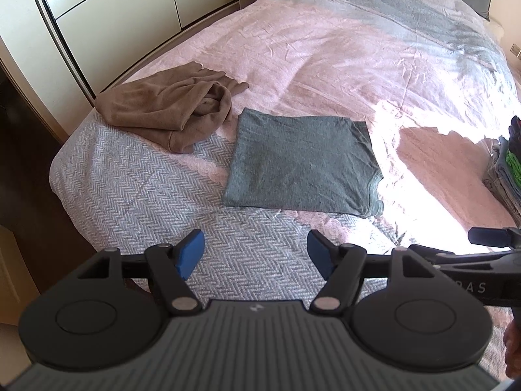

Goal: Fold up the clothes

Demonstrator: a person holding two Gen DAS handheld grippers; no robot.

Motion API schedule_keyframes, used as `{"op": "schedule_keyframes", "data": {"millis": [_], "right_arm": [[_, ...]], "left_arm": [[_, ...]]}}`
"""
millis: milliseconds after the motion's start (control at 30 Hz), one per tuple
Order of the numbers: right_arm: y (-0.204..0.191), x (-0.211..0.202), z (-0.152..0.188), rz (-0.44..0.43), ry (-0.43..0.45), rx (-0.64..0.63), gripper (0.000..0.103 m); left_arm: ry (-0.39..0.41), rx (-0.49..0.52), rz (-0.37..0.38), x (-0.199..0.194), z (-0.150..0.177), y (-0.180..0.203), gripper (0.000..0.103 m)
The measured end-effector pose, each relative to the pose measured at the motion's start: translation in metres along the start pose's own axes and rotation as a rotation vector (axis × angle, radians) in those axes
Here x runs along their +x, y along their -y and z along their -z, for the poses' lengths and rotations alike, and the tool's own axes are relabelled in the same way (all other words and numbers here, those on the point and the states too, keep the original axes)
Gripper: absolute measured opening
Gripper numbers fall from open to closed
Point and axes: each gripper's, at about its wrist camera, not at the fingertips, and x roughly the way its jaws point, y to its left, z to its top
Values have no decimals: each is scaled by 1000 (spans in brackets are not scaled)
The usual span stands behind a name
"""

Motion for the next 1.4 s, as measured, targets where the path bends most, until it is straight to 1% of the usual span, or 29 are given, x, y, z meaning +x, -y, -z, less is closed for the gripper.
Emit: {"op": "schedule_keyframes", "data": {"millis": [367, 533, 733, 967, 1067, 1133, 1200, 1300, 1400], "right_arm": [[-10, 26, 1, 20, -79, -4, 95], [-13, 39, -5, 30, -106, 3, 95], [-18, 56, -24, 49, -122, 13, 95], [-16, 86, -52, 66, -149, 42, 95], [-9, 103, -61, 69, -156, 59, 95], [-3, 115, -68, 63, -152, 71, 95], [9, 125, -72, 46, -127, 91, 95], [37, 141, -78, 11, -81, 141, 95], [73, 159, -85, -54, -69, 220, 95]], "left_arm": [[-103, 18, 8, 31, 0, -7, 66], [-136, 27, 14, 48, -5, -16, 66], [-153, 38, 21, 69, -25, -27, 67], [-174, 53, 33, 106, -57, -38, 68], [-173, 41, 69, 125, -69, -44, 68], [-163, 16, 117, 141, -78, -52, 68], [-149, -14, 167, 159, -86, -62, 67], [-121, -57, 233, 186, -98, -78, 63], [-112, -79, 290, 218, -108, -91, 62]]}}
